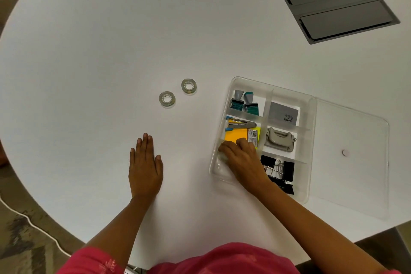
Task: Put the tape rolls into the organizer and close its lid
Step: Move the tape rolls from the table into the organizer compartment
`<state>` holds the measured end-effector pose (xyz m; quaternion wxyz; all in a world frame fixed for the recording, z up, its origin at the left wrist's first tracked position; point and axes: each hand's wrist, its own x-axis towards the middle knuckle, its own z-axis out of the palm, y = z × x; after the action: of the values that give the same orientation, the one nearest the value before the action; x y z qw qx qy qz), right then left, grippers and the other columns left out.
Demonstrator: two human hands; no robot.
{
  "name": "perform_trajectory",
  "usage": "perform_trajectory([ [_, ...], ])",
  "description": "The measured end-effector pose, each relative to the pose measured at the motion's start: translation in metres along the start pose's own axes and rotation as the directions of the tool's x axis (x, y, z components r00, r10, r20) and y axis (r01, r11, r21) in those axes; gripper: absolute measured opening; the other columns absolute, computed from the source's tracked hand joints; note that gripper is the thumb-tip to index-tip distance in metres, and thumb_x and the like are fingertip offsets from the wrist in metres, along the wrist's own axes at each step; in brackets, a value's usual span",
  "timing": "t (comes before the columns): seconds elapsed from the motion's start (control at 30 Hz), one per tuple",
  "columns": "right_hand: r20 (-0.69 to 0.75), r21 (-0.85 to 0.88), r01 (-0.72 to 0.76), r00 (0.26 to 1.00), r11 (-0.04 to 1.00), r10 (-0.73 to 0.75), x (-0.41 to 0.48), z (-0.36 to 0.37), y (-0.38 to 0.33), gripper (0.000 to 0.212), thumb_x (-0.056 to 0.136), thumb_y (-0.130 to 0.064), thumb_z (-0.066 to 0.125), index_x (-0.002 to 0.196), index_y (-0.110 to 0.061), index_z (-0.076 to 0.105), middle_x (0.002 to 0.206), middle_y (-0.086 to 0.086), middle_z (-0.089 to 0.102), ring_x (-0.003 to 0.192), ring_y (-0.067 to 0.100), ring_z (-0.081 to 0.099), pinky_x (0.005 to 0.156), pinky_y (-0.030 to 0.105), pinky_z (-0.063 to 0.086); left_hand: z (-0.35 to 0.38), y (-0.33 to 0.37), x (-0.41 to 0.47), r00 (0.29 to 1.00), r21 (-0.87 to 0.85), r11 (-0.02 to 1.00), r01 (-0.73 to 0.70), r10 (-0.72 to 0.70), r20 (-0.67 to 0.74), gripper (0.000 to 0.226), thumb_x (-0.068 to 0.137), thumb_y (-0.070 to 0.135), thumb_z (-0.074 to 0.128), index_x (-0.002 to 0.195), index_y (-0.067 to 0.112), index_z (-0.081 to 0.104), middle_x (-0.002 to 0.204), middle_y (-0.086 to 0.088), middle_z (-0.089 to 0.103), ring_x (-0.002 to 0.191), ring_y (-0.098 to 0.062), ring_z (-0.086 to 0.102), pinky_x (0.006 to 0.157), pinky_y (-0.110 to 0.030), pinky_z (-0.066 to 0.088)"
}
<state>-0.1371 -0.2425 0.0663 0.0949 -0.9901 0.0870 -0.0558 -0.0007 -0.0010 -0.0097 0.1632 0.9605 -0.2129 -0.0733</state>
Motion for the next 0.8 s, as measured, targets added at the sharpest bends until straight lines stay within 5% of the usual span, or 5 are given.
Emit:
perform_trajectory([
  [0.13,-0.084,0.064,-0.016,0.996,0.998,0.022,0.006,-0.011,-0.008,0.023,0.066,-0.007,0.083,0.085,-0.009,0.070,0.091,0.009,0.070,0.079,0.028,0.060,0.064,0.036,0.050,0.000,0.000,0.000,1.000,-0.008,1.000,0.004,-0.004,0.000,0.059,0.095,0.026,0.028,0.151,0.012,0.019,0.160,-0.004,0.020,0.149,-0.018,0.014,0.123,-0.038,0.012],
  [0.33,-0.204,0.173,0.035,0.979,0.984,0.001,0.065,-0.028,-0.024,0.023,0.071,0.009,0.070,0.088,-0.006,0.067,0.090,0.013,0.066,0.080,0.030,0.056,0.065,0.037,0.048,0.000,-0.002,0.000,1.000,-0.043,0.999,0.013,-0.014,-0.007,0.059,0.094,0.024,0.030,0.152,0.015,0.020,0.160,0.000,0.020,0.149,-0.014,0.012,0.123,-0.036,0.011],
  [0.57,0.191,-0.038,0.130,0.974,0.991,-0.121,0.171,0.009,-0.014,0.065,0.075,0.011,0.055,0.137,-0.002,0.038,0.141,0.023,0.040,0.114,0.036,0.044,0.083,0.040,0.045,0.001,-0.001,0.000,1.000,-0.028,0.999,0.023,-0.023,-0.009,0.058,0.094,0.023,0.030,0.151,0.015,0.022,0.160,0.000,0.023,0.149,-0.014,0.014,0.123,-0.032,0.009],
  [0.7,0.289,-0.119,0.088,0.956,0.989,-0.051,0.208,0.026,-0.004,0.064,0.087,0.007,0.046,0.145,-0.006,0.021,0.154,0.020,0.017,0.128,0.033,0.034,0.090,0.041,0.045,0.002,-0.002,0.000,1.000,-0.016,0.999,0.028,-0.028,-0.007,0.059,0.093,0.022,0.030,0.151,0.015,0.021,0.160,0.000,0.022,0.149,-0.014,0.014,0.123,-0.031,0.008],
  [0.8,0.337,-0.070,0.122,0.937,0.990,-0.091,0.221,0.030,0.003,0.056,0.092,0.000,0.041,0.145,-0.009,0.024,0.154,0.015,0.022,0.129,0.032,0.034,0.092,0.042,0.043,0.002,-0.002,0.000,1.000,-0.013,1.000,0.027,-0.027,-0.004,0.059,0.093,0.021,0.032,0.151,0.015,0.021,0.160,0.000,0.023,0.149,-0.014,0.014,0.123,-0.032,0.008],
])
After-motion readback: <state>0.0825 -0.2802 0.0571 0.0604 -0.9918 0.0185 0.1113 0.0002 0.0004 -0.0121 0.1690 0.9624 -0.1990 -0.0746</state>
